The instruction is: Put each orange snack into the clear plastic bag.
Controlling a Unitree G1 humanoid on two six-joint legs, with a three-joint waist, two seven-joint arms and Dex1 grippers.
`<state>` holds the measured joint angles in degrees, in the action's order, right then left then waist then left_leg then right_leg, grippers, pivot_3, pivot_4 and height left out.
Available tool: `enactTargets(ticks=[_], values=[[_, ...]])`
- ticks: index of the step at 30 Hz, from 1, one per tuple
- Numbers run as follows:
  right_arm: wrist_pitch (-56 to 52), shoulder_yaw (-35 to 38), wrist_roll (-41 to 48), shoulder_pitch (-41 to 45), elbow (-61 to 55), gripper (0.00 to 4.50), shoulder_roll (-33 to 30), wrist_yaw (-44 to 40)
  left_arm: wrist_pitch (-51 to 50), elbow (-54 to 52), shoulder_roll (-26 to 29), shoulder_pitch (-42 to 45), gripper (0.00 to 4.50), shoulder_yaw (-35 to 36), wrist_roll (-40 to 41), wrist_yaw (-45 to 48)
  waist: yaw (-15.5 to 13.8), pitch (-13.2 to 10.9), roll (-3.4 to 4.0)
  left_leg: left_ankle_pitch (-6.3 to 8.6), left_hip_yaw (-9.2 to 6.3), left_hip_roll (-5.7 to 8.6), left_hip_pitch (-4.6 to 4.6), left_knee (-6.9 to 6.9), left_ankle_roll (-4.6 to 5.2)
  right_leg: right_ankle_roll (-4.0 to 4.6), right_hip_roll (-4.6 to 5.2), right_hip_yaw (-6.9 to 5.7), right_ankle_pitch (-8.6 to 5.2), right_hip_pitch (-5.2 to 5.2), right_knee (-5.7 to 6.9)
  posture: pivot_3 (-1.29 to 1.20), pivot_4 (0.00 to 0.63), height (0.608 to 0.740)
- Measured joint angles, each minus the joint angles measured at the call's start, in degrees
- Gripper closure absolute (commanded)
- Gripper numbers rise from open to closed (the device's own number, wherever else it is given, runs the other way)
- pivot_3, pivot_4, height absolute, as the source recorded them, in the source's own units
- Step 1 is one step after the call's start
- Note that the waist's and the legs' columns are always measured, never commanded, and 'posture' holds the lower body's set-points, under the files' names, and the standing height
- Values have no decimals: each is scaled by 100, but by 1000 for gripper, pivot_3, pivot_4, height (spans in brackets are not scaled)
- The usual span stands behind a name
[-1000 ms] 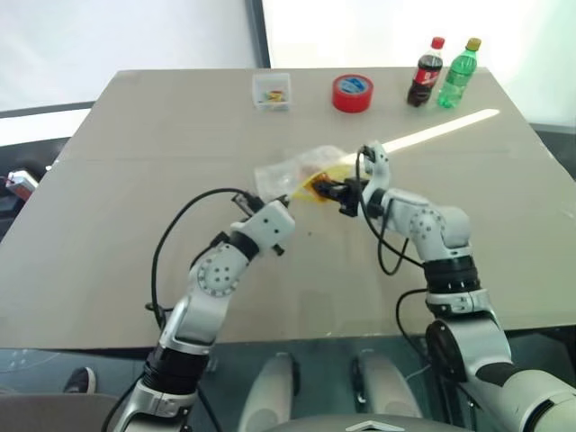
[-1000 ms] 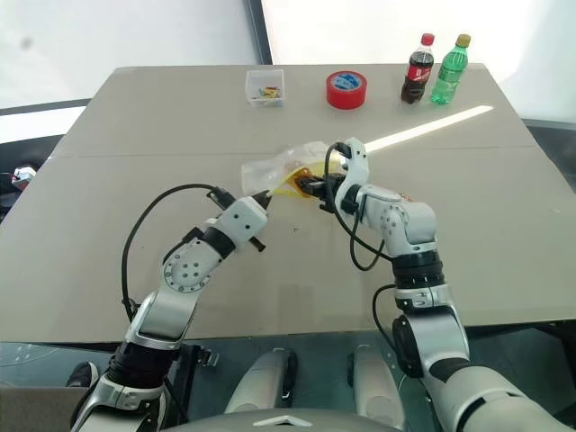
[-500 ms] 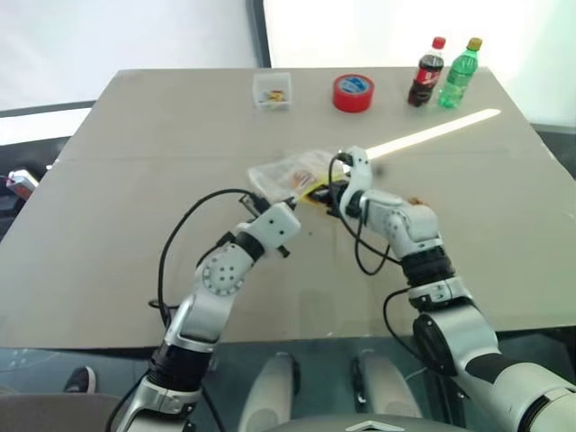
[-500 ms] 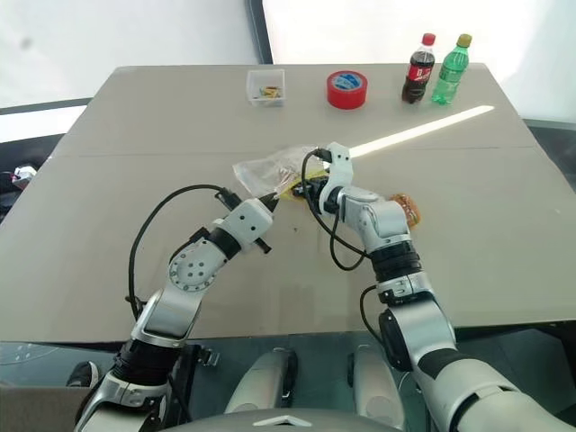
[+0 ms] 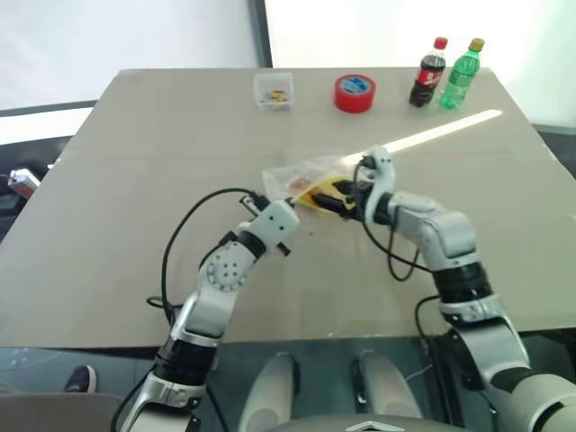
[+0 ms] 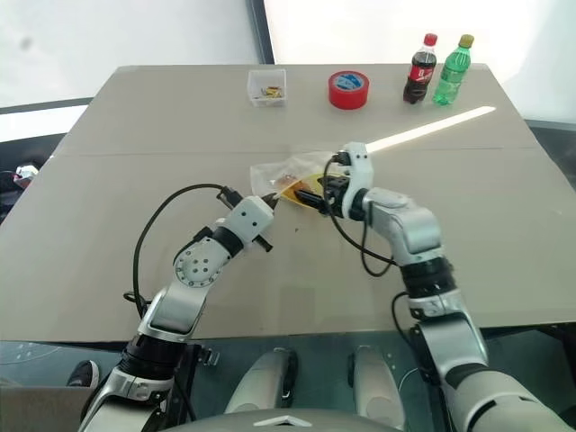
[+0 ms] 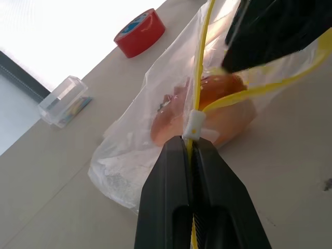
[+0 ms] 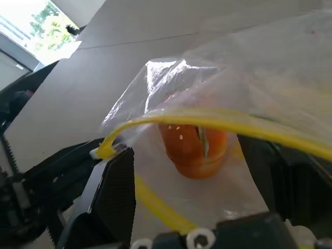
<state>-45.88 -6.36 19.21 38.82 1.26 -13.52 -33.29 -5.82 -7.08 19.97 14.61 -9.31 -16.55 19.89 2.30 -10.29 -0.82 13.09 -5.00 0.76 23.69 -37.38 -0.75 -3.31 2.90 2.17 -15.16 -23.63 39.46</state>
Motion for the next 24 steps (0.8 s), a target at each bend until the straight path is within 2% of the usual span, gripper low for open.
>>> enactTargets(ticks=[6, 13, 17, 24], values=[[-133, -17, 212, -792, -1357, 924, -956, -493, 8, 95, -33, 30, 4500, 16, 8, -35, -3, 0, 0, 0, -2, -1, 0, 0, 0, 0, 0, -3, 0, 4, -3, 0, 150, 740], [69, 727, 248, -1515, -1419, 924, -2115, -765, 18, 104, -17, -43, 4500, 36, 9, -96, -30, 0, -1, 0, 3, 1, 1, -2, 0, -2, 4, -2, 1, 11, -20, 0, 150, 740], [163, 936, 72, -1558, -1034, 924, -2337, -618, 24, 104, -16, -44, 4500, 34, 9, -98, -18, 0, -1, 0, 3, -2, 1, 0, 0, -2, 0, -1, 1, 11, -20, 0, 150, 740], [21, 1202, 33, -1731, -740, 924, -2355, -325, 51, 105, -12, -43, 4500, 35, 8, -124, -38, 0, -1, 0, 5, -1, 3, -1, 0, -2, 3, 1, 1, 12, -26, 0, 150, 740]])
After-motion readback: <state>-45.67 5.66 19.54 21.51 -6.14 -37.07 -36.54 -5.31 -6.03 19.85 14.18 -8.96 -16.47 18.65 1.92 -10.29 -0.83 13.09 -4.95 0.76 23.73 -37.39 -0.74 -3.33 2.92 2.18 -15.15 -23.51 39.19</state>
